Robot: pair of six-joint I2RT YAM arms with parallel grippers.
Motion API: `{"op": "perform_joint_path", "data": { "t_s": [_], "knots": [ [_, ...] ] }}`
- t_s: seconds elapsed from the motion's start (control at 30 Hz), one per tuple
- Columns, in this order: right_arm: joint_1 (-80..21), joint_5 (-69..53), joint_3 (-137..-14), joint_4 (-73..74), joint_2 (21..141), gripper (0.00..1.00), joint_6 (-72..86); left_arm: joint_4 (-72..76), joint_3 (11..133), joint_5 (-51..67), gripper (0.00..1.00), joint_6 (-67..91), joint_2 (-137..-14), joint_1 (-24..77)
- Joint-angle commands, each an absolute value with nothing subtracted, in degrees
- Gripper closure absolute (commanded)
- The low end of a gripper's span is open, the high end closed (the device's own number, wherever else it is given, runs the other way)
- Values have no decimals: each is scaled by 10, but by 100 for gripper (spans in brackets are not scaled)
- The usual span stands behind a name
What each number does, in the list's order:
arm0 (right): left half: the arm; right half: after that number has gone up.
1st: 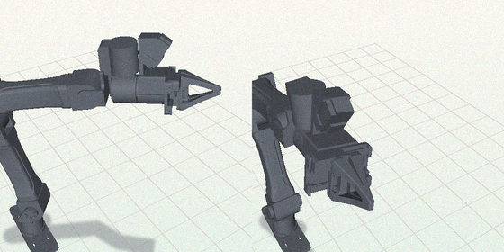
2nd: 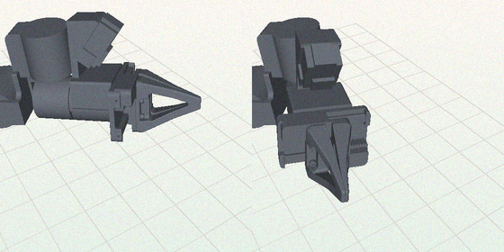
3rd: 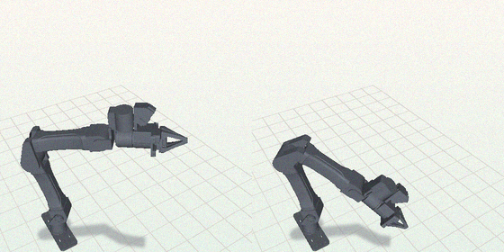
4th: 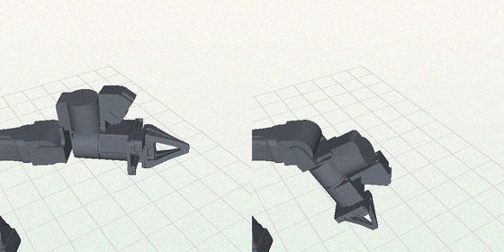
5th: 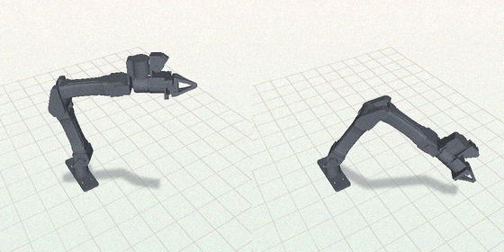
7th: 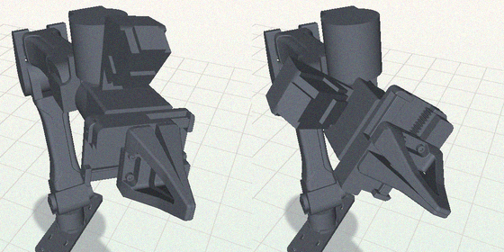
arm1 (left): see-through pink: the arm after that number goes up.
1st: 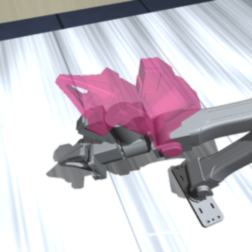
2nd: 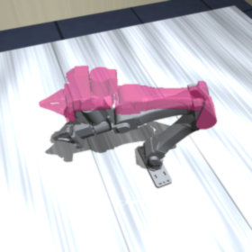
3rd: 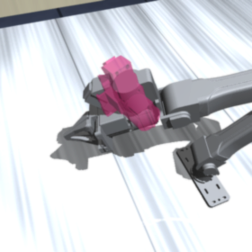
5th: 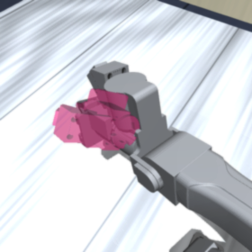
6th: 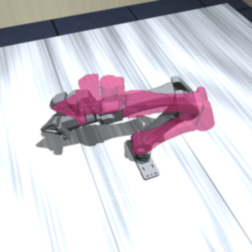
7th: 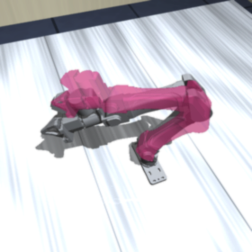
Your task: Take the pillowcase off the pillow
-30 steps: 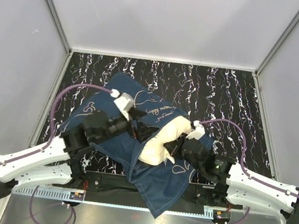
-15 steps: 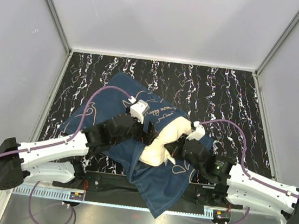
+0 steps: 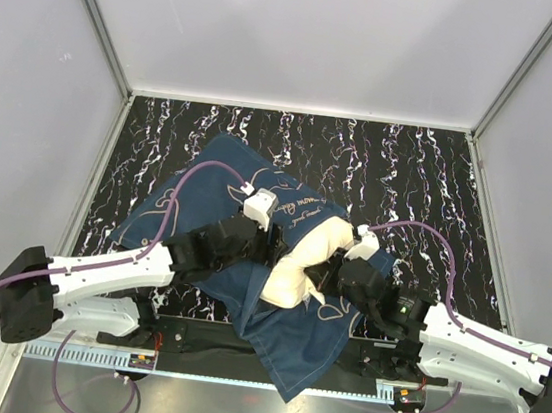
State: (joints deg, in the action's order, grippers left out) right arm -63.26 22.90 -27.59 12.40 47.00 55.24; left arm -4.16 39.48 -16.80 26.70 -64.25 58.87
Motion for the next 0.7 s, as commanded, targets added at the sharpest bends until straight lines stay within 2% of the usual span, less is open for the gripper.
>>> {"op": "perform_joint_path", "data": {
  "t_s": [0.0,0.03,0.17,0.4,0.67],
  "knots": [
    [-631,249,-283,99,462,100,546,-23,393,-181,47,265,-644,592],
    [-631,250,-283,102,461,100,546,-24,394,-182,64,265,-643,592],
    [-631,254,-281,104,455,100,547,-37,401,-190,98,264,-644,592],
    [-632,255,-272,116,425,100,539,-67,410,-248,100,250,-630,585],
    [-632,279,-263,205,330,100,553,-19,367,-192,100,267,-650,490]
  ]
}}
